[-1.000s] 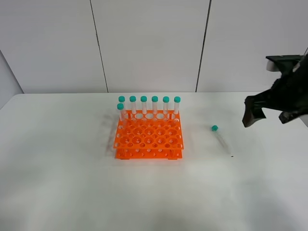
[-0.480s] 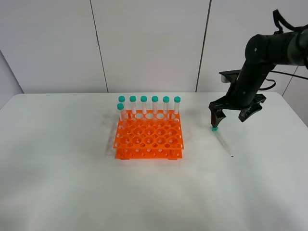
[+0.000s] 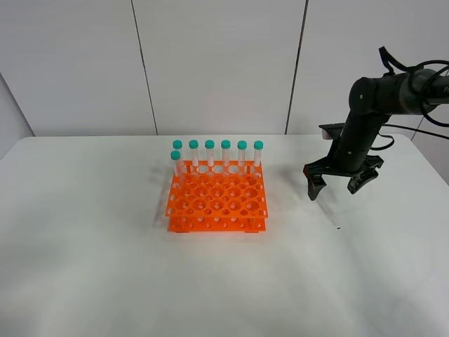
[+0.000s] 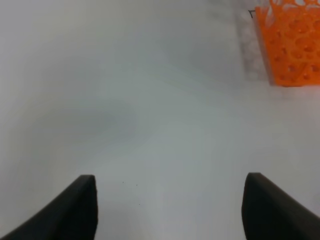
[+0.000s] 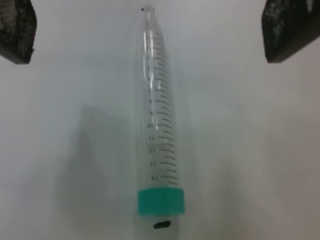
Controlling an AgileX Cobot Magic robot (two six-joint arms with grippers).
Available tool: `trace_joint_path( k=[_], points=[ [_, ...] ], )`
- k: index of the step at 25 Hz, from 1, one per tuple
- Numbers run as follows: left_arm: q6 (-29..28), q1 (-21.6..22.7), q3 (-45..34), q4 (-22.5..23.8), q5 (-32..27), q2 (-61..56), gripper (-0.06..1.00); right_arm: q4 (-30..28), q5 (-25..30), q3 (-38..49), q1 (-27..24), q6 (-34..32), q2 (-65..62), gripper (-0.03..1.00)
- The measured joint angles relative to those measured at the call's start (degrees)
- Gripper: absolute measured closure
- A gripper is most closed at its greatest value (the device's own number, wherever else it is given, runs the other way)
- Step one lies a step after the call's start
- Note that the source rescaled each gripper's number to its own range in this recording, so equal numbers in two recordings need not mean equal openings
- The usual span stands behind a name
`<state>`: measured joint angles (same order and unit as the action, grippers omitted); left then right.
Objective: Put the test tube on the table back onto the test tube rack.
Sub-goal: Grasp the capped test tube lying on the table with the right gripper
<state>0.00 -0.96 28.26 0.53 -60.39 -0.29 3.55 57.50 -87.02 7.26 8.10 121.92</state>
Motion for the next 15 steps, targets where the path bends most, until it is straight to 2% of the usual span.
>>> trace_joint_path(
  k=[8, 15],
  points=[
    [0.0, 0.0, 0.0, 0.0, 0.0, 0.0, 0.14, 0.0, -2.4, -0.1, 0.0, -0.2, 3.0, -0.03],
    [0.0, 0.0, 0.0, 0.0, 0.0, 0.0, 0.14, 0.0, -2.4, -0.1, 0.0, -0.2, 5.2, -0.03]
  ],
)
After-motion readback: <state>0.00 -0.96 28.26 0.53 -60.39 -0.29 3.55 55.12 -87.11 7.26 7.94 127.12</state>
